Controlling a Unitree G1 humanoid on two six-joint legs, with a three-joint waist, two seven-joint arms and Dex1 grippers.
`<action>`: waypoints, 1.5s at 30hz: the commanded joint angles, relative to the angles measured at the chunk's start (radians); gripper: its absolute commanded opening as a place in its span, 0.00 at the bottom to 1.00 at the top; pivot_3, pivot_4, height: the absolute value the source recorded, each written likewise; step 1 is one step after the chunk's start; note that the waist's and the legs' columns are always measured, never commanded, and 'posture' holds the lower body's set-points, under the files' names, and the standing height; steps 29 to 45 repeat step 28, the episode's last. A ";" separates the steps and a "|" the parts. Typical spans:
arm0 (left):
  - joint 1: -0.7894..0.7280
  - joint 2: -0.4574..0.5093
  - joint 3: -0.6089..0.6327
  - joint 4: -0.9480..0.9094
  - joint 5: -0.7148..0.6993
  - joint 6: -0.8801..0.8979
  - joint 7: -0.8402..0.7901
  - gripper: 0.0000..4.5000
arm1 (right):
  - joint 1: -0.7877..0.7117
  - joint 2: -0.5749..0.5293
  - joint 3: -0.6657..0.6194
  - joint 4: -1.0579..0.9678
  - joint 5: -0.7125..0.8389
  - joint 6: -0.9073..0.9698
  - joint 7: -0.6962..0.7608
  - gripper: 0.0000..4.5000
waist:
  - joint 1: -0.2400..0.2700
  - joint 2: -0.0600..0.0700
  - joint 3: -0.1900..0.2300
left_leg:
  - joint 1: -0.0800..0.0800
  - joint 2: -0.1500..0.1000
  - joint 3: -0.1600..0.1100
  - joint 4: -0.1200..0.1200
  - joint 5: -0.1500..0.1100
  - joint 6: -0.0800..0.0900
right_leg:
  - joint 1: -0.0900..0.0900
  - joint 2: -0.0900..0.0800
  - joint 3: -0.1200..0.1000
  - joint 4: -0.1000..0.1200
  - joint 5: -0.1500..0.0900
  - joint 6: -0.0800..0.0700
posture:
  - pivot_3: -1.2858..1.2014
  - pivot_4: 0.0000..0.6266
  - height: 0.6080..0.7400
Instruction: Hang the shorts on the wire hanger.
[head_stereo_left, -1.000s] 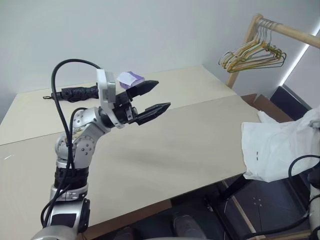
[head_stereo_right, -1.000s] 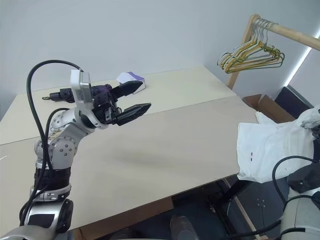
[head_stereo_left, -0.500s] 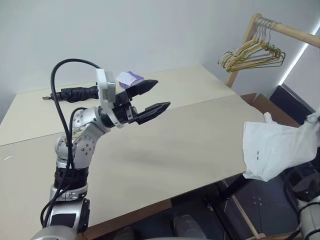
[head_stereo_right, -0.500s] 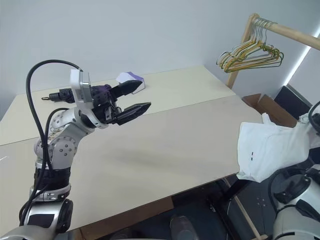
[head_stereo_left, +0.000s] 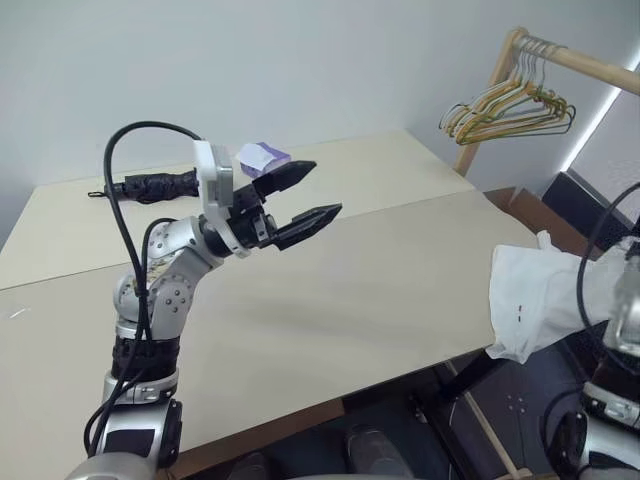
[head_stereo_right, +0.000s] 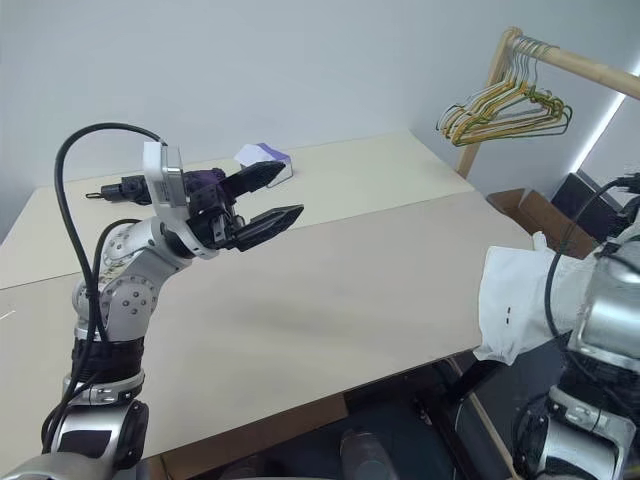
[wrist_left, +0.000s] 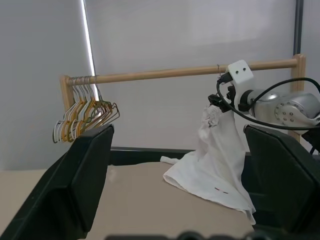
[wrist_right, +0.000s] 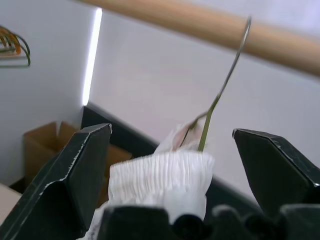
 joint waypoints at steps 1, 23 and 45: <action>-0.002 0.008 0.005 -0.035 0.025 -0.038 0.012 1.00 | 0.048 0.000 0.065 -0.086 -0.023 -0.218 0.053 1.00 | 0.001 0.000 0.000 | 0.000 0.000 0.000 0.000 0.000 0.000 | 0.000 0.000 0.000 0.000 0.000 0.000 | 0.45 0.00 1.00; 0.410 0.191 0.029 -0.162 0.260 -0.154 0.075 1.00 | -0.135 -0.055 0.533 0.017 0.483 -0.248 1.275 1.00 | 0.159 -0.005 0.003 | -0.003 0.002 -0.002 -0.001 -0.004 -0.006 | -0.005 -0.001 -0.004 -0.001 0.000 -0.005 | 0.53 0.00 1.00; 0.431 0.219 0.041 -0.193 0.219 -0.121 0.049 1.00 | -0.136 -0.044 0.542 0.028 0.468 -0.261 1.297 1.00 | 0.208 -0.005 0.003 | -0.010 0.002 0.008 -0.001 -0.003 -0.006 | -0.014 -0.001 -0.005 0.001 0.001 -0.008 | 0.54 0.00 1.00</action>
